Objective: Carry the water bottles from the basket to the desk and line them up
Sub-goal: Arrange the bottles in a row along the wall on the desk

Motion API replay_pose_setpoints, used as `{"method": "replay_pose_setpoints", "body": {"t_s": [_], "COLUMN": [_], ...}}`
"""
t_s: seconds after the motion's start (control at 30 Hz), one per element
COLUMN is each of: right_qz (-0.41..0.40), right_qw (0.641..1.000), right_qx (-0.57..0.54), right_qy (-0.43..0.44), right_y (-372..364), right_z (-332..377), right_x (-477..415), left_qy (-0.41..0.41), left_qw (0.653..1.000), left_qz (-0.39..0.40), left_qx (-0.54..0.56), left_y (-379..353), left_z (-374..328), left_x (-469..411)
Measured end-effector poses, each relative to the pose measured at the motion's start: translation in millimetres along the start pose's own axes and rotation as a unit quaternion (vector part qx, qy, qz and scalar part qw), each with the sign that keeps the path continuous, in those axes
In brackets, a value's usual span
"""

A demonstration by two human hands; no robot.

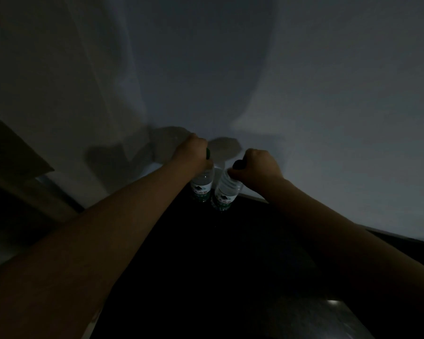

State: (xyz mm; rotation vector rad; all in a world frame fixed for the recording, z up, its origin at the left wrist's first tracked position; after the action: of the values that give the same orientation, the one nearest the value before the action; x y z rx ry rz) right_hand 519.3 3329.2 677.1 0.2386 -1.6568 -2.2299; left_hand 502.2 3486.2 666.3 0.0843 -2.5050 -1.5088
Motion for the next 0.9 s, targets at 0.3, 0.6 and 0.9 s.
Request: {"method": "replay_pose_setpoints", "body": {"t_s": [0.3,0.6,0.9], "right_qz": [0.012,0.033,0.019], "right_qw": [0.999,0.998,0.996], "right_qx": [0.013,-0.035,-0.006], "right_qy": [0.031,0.039,0.085], "right_y": [9.5,7.3,6.9], "right_z": [-8.9,11.0,14.4], "right_x": [31.5,8.9,4.3], "left_qy": [-0.003,0.007,-0.006], "left_qw": [1.0,1.0,1.0], "left_qz": [-0.005,0.0,-0.003], "left_qx": [-0.004,-0.013,0.004], "left_y": [0.3,-1.3,-2.2], "left_z": [0.0,-2.5,-1.4], "left_x": [4.7,1.9,0.6]}}
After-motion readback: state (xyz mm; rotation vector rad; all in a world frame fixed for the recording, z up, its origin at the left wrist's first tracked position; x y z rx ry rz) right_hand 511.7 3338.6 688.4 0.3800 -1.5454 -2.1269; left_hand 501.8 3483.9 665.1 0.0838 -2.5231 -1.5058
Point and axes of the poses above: each hand's wrist, its own x-axis away from the middle knuckle, its own y-axis out of the back of the hand, z = x × y, the point moved 5 cm from there along -x, towards the middle knuckle, and after that the axes turned 6 degrees about y, right-handed, at the moved point
